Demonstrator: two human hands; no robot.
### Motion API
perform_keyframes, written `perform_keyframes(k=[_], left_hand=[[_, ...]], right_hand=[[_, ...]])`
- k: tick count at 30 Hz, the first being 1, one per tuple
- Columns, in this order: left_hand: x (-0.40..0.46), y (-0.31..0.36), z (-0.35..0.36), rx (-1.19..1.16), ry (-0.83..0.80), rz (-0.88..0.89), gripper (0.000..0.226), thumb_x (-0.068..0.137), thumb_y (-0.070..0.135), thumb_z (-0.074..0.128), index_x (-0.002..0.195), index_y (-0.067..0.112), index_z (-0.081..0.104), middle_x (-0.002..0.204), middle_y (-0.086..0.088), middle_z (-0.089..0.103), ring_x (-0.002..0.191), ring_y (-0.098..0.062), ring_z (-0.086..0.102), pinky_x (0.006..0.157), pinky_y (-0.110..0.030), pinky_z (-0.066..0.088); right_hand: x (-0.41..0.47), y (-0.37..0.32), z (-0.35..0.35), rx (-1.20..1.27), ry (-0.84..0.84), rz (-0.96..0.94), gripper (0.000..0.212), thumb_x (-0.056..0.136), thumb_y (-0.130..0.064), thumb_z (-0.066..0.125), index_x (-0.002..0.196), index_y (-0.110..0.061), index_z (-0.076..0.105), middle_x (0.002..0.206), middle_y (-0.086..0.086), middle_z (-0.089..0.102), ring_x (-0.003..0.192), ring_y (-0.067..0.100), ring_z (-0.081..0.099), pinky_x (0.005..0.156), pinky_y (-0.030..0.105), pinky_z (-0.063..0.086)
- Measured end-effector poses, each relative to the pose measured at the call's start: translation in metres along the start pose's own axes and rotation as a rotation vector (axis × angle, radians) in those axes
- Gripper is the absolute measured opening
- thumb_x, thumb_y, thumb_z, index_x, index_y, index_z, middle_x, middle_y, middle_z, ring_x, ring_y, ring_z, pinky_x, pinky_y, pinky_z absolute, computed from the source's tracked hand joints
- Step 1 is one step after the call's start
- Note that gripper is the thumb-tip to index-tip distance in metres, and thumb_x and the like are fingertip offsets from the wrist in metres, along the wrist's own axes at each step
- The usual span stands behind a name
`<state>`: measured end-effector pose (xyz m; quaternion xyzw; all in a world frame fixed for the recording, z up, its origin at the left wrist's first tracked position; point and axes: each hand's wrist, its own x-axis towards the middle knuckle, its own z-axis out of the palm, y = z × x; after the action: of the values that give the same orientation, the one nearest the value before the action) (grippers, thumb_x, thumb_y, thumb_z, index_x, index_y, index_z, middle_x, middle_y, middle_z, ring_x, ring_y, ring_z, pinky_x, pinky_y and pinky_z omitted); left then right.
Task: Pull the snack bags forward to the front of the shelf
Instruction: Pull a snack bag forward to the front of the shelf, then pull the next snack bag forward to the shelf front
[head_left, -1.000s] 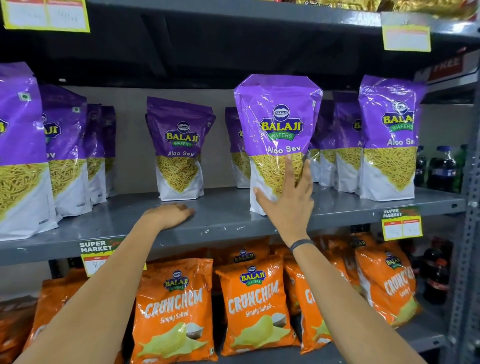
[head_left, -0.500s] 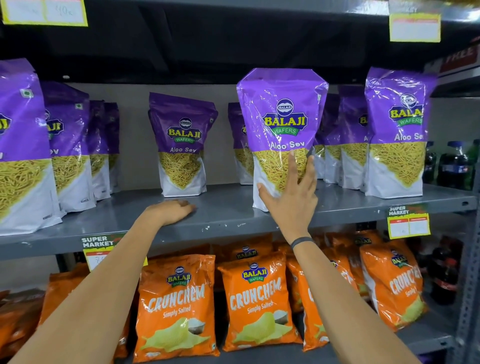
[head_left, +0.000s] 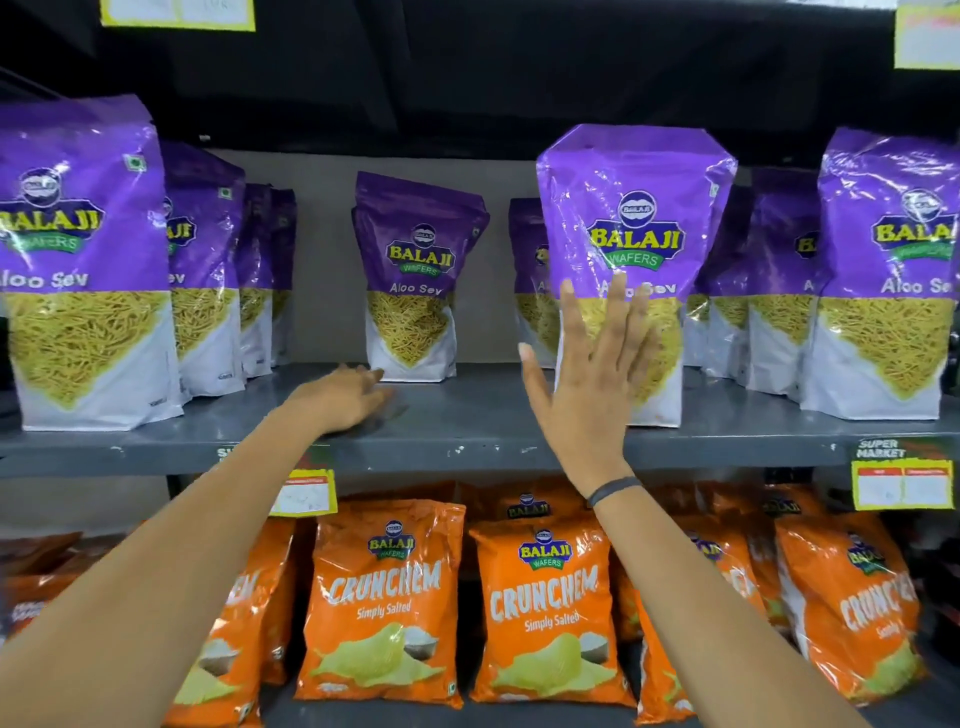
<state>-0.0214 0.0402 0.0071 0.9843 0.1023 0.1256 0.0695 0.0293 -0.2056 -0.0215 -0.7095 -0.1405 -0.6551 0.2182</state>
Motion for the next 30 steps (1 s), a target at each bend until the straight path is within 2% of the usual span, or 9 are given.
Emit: perform_keyframes(k=[3,5,8,12,18,20,23,26,30], left_hand=[[-0.006,-0.031,-0.008,0.009,0.03,-0.041,0.056,0.1,0.04,0.029,0.148,0.012,0.034,0.158,-0.014,0.031,0.145,-0.03,0.027,0.119,-0.042,0.022],[-0.008,-0.055,-0.01,0.02,0.03,-0.075,0.055,0.1,0.041,0.031,0.144,0.01,0.041,0.153,-0.017,0.037,0.142,-0.031,0.032,0.119,-0.043,0.025],[-0.006,-0.079,-0.011,-0.006,0.021,-0.074,0.05,0.099,0.038,0.033,0.133,0.007,0.053,0.142,-0.02,0.049,0.133,-0.033,0.043,0.114,-0.043,0.033],[-0.012,-0.064,0.002,-0.022,-0.016,-0.022,0.047,0.1,0.034,0.031,0.136,0.011,0.052,0.148,-0.015,0.046,0.133,-0.032,0.044,0.113,-0.041,0.035],[-0.022,-0.022,0.02,-0.039,-0.07,-0.028,0.05,0.098,0.038,0.027,0.14,0.018,0.046,0.154,-0.01,0.04,0.137,-0.03,0.042,0.114,-0.043,0.034],[0.014,-0.1,0.014,-0.011,-0.061,-0.004,0.051,0.097,0.039,0.027,0.138,0.018,0.047,0.152,-0.012,0.043,0.135,-0.031,0.044,0.113,-0.045,0.035],[0.017,-0.096,0.015,-0.021,-0.049,-0.008,0.05,0.096,0.039,0.026,0.134,0.017,0.05,0.149,-0.013,0.046,0.132,-0.032,0.046,0.112,-0.046,0.035],[0.012,-0.089,0.011,-0.003,-0.033,-0.014,0.05,0.095,0.039,0.026,0.133,0.017,0.051,0.147,-0.014,0.048,0.131,-0.032,0.046,0.11,-0.046,0.035],[0.011,-0.084,0.006,0.007,-0.027,-0.041,0.05,0.095,0.039,0.025,0.135,0.018,0.049,0.148,-0.013,0.046,0.132,-0.031,0.044,0.11,-0.045,0.036]], right_hand=[[0.013,-0.037,0.019,0.135,-0.026,-0.026,0.058,0.095,-0.043,0.05,0.146,-0.02,0.038,0.155,0.023,0.026,0.145,0.04,0.019,0.118,0.054,0.017],[0.022,-0.064,0.04,0.228,-0.088,-0.003,0.057,0.093,-0.04,0.051,0.145,-0.018,0.04,0.155,0.022,0.026,0.145,0.04,0.021,0.116,0.053,0.023],[0.038,-0.101,0.076,0.339,-0.315,0.109,0.063,0.091,-0.038,0.056,0.147,-0.018,0.036,0.157,0.021,0.02,0.142,0.041,0.025,0.108,0.054,0.036],[0.047,-0.116,0.115,0.268,-0.631,0.206,0.082,0.086,-0.048,0.063,0.151,-0.023,0.021,0.159,0.019,0.005,0.137,0.046,0.027,0.101,0.061,0.039],[0.054,-0.09,0.137,0.07,-0.863,0.237,0.111,0.073,-0.065,0.068,0.152,-0.038,-0.005,0.16,0.012,-0.02,0.14,0.055,0.011,0.096,0.076,0.033],[0.049,-0.156,0.191,0.001,-0.864,0.259,0.115,0.071,-0.068,0.068,0.151,-0.04,-0.01,0.159,0.011,-0.025,0.14,0.056,0.008,0.092,0.077,0.036],[0.049,-0.155,0.194,-0.085,-0.832,0.229,0.118,0.07,-0.066,0.07,0.151,-0.04,-0.011,0.159,0.014,-0.024,0.138,0.056,0.017,0.088,0.071,0.042],[0.047,-0.15,0.197,-0.149,-0.741,0.139,0.113,0.074,-0.061,0.07,0.153,-0.034,-0.006,0.158,0.023,-0.018,0.124,0.047,0.044,0.089,0.048,0.049],[0.052,-0.154,0.193,-0.153,-0.746,0.132,0.106,0.077,-0.058,0.069,0.153,-0.036,-0.002,0.159,0.022,-0.013,0.116,0.044,0.048,0.083,0.046,0.055]])
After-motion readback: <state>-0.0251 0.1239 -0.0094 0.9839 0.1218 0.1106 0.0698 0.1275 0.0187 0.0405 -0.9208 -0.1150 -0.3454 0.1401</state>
